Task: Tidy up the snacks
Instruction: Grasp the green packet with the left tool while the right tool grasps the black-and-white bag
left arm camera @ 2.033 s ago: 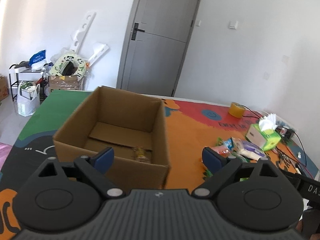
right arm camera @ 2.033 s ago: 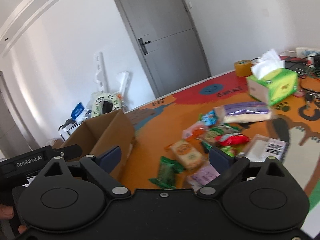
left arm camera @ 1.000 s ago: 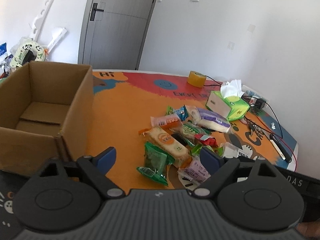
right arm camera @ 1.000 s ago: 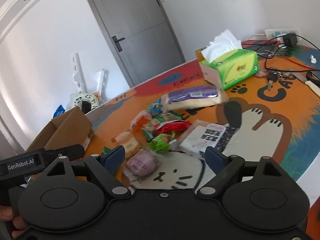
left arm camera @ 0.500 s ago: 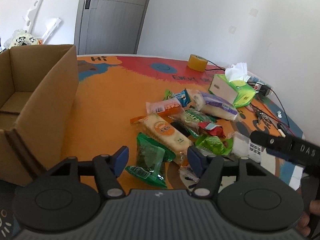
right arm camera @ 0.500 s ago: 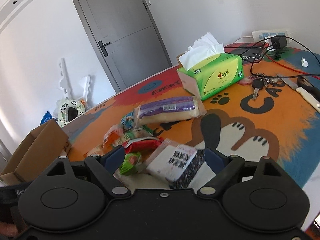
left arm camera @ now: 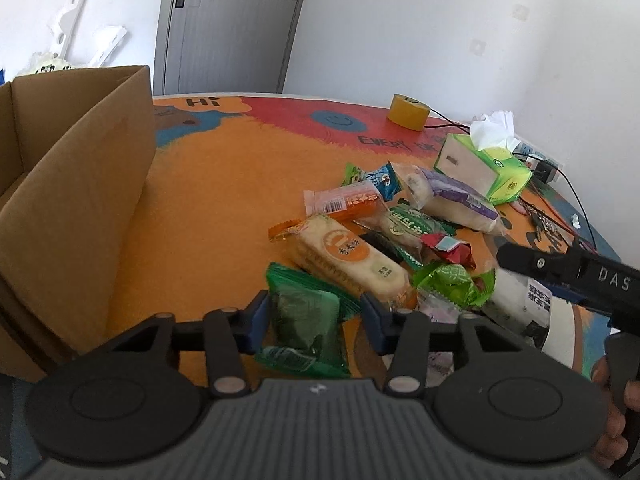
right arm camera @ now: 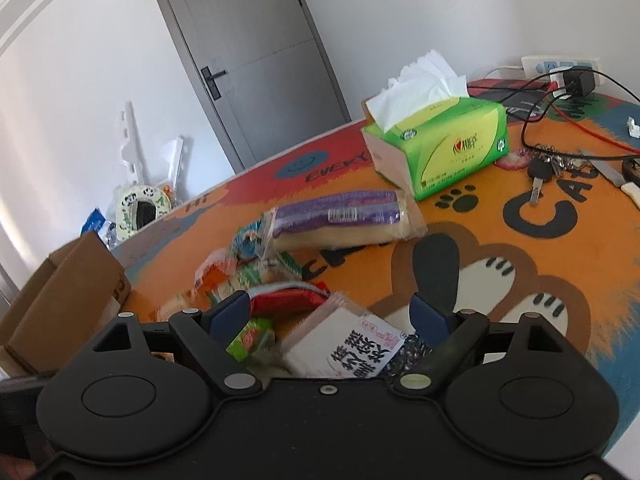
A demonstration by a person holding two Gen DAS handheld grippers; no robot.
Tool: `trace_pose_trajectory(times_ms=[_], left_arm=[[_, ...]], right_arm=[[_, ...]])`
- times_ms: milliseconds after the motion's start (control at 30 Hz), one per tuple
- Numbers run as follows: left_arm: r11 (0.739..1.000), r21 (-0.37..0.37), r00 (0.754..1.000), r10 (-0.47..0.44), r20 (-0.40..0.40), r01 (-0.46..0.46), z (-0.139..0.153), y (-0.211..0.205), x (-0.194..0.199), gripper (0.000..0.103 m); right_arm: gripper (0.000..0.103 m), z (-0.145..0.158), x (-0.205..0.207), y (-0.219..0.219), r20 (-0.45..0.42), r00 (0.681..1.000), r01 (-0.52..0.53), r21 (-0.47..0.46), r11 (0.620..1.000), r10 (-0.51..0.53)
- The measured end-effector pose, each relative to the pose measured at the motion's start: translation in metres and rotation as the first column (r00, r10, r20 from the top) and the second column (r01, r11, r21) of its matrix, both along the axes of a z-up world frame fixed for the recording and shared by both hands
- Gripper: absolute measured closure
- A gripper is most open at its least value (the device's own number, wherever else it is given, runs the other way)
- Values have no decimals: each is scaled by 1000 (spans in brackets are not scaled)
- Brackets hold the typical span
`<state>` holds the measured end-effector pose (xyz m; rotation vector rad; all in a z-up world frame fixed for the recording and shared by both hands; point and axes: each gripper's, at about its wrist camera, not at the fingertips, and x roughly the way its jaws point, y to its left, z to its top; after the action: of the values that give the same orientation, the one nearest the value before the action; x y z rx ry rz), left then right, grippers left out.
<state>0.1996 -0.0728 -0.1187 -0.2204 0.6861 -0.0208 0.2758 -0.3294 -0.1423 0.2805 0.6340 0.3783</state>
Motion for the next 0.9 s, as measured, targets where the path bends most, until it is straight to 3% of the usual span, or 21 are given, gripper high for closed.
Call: trace_pose_trajectory(times_ms=[167, 300, 400, 433, 900], left_arm=[[1000, 1, 1000, -13, 13, 13, -2, 0, -5, 70], [1000, 6, 1000, -15, 23, 15, -2, 0, -11, 71], [1000, 1, 999, -18, 27, 18, -2, 0, -16, 71], [1000, -4, 1000, -16, 27, 16, -2, 1, -18, 71], [1000, -23, 995, -2, 97, 4, 23, 11, -44, 71]], right_arm=[[20, -9, -10, 3, -35, 999, -21, 4, 1000, 21], [21, -10, -20, 10, -18, 999, -39, -40, 998, 39], [40, -9, -26, 16, -6, 999, -39, -104, 994, 39], [52, -9, -27, 16, -2, 1000, -31, -126, 992, 31], [57, 2, -50, 4, -7, 1000, -26, -37, 999, 25]])
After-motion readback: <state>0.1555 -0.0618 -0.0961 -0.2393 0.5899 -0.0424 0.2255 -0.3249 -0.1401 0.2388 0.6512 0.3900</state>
